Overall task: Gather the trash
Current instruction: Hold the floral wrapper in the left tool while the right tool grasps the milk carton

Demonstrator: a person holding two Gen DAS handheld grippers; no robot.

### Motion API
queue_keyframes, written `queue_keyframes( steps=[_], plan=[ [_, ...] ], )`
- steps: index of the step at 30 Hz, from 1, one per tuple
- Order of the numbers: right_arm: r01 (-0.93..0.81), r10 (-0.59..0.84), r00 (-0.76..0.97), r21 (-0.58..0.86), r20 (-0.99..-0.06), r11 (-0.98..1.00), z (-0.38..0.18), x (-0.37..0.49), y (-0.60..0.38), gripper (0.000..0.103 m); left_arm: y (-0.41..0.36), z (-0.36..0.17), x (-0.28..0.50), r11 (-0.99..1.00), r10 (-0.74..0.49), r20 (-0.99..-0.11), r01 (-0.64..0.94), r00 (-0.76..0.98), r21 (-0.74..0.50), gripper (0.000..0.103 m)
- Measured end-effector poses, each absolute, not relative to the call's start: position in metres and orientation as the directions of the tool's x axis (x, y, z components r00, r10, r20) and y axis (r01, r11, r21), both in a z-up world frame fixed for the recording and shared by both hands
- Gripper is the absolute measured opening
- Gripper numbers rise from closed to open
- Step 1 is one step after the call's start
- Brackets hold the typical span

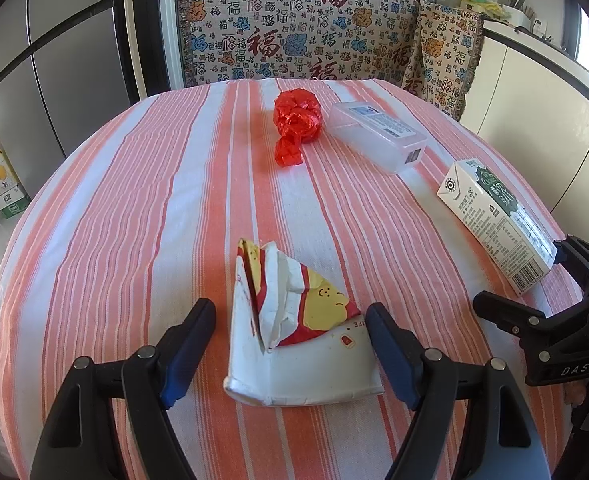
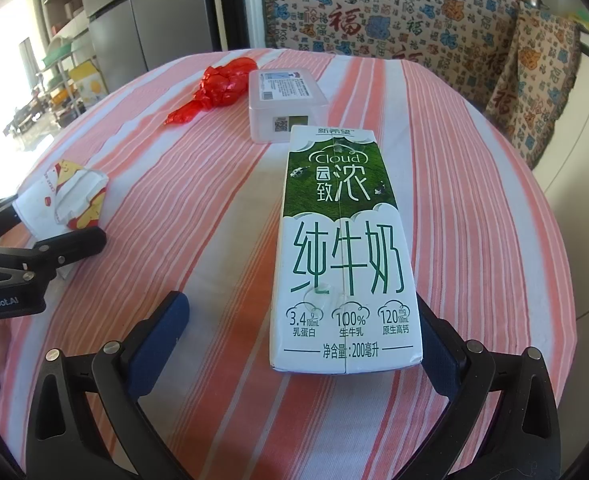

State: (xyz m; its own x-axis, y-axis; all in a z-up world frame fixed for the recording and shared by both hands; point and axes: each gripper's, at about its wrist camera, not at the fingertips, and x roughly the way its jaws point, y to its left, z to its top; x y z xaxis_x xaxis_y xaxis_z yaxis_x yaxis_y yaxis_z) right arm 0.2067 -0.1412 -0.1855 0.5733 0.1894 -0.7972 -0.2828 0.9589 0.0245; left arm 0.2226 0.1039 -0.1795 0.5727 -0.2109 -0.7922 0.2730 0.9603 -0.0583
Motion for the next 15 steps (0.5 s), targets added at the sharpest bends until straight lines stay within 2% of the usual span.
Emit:
queue_keyframes(
  steps=[5, 10, 12, 14, 15],
  plan=[
    [-0.282, 0.191, 0.572, 0.027, -0.797, 0.959, -0.185, 0.207, -0.141, 0.102, 0.130, -0.172, 0.216, 0.933, -0.351, -0.756, 0.279, 0.553, -0.229, 0.079],
    [-0.286, 0.232, 0.566, 0.075, -0.791, 0.955, -0.182, 0.207, -0.148, 0.102, 0.138, -0.166, 0.212, 0.940, -0.330, -0.762, 0.265, 0.558, -0.213, 0.077],
    [-0.269, 0.268, 0.526, 0.141, -0.807, 0.953, -0.173, 0.211, -0.162, 0.102, 0.132, -0.164, 0.212, 0.945, -0.306, -0.769, 0.278, 0.561, -0.173, 0.071],
    [-0.240, 0.283, 0.525, 0.179, -0.803, 0.954, -0.153, 0.217, -0.177, 0.102, 0.126, -0.162, 0.212, 0.945, -0.292, -0.776, 0.294, 0.558, -0.144, 0.055],
    [-0.234, 0.280, 0.523, 0.181, -0.805, 0.955, -0.144, 0.222, -0.180, 0.102, 0.123, -0.162, 0.214, 0.945, -0.286, -0.781, 0.299, 0.555, -0.134, 0.052]
  ],
)
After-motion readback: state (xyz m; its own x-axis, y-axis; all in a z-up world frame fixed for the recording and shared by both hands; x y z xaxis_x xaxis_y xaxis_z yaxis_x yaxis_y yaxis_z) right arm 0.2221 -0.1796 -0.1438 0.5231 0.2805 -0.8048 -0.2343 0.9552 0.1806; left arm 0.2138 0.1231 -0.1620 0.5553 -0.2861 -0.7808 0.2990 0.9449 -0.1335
